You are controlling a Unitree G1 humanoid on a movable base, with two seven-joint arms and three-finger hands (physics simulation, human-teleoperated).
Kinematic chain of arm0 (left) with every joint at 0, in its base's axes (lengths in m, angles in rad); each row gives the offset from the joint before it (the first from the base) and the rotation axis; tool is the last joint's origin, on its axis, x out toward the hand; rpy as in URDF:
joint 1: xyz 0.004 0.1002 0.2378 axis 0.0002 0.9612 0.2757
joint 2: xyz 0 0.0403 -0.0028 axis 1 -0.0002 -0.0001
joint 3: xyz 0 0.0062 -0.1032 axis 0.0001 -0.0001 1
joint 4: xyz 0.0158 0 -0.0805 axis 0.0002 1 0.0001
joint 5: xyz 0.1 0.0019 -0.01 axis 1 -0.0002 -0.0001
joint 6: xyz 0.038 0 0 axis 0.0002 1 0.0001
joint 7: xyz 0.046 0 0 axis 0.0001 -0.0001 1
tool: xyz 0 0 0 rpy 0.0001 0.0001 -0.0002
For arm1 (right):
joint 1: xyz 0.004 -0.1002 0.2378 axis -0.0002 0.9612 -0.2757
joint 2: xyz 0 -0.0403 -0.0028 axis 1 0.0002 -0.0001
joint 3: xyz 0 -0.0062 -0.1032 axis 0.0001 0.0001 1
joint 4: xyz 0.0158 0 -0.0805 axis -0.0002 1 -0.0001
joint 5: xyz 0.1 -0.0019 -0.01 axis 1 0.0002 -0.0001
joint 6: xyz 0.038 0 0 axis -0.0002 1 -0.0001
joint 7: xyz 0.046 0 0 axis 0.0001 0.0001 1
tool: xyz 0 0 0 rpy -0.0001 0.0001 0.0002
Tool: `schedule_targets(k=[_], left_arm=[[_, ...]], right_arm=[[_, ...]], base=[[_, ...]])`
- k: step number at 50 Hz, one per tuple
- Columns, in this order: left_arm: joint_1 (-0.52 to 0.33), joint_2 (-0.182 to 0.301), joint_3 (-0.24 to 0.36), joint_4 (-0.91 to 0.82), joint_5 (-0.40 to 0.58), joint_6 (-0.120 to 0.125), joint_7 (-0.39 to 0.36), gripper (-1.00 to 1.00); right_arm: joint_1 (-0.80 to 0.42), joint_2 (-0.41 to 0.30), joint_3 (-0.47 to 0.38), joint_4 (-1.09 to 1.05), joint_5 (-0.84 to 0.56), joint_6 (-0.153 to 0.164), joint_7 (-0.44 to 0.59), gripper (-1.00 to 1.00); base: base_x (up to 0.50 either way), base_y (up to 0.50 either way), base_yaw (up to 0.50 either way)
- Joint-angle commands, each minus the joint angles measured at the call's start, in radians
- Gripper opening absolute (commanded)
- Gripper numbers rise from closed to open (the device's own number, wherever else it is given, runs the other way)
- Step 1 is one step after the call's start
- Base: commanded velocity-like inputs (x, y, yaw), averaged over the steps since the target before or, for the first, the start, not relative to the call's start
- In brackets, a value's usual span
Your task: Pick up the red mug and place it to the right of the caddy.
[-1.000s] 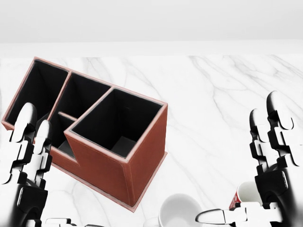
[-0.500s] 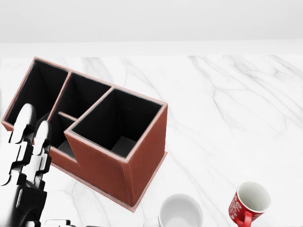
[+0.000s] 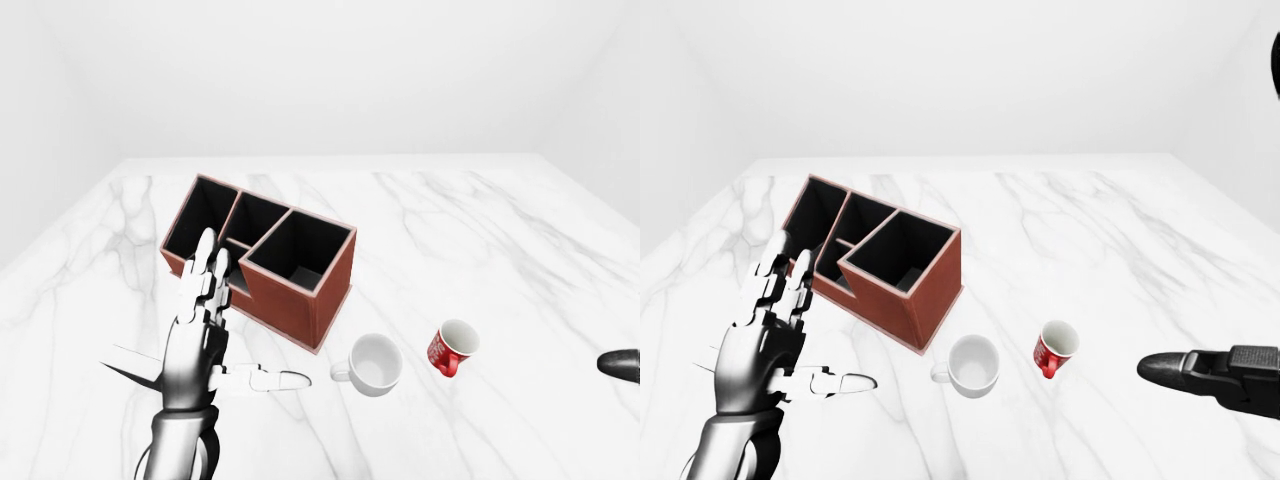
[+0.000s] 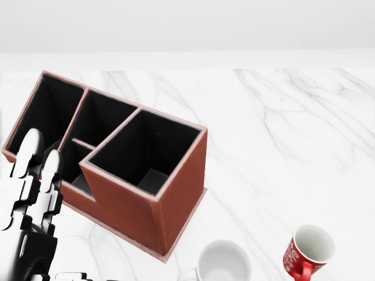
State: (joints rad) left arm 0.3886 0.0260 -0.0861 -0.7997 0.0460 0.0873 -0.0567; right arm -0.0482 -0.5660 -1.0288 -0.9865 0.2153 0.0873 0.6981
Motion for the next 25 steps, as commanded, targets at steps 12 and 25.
schedule_targets(k=[12, 25], left_arm=[[-0.001, -0.001, 0.005, -0.001, 0.0, 0.0, -0.003, 1.0], [-0.001, -0.008, 0.021, -0.015, -0.006, 0.0, -0.012, 1.0]], right_arm=[[-0.022, 0.053, 0.182, 0.139, -0.385, 0.0, 0.0, 1.0], [0.001, 0.123, 0.256, 0.126, -0.506, 0.0, 0.0, 1.0]], base=[[0.0, 0.0, 0.0], [0.0, 0.0, 0.0]])
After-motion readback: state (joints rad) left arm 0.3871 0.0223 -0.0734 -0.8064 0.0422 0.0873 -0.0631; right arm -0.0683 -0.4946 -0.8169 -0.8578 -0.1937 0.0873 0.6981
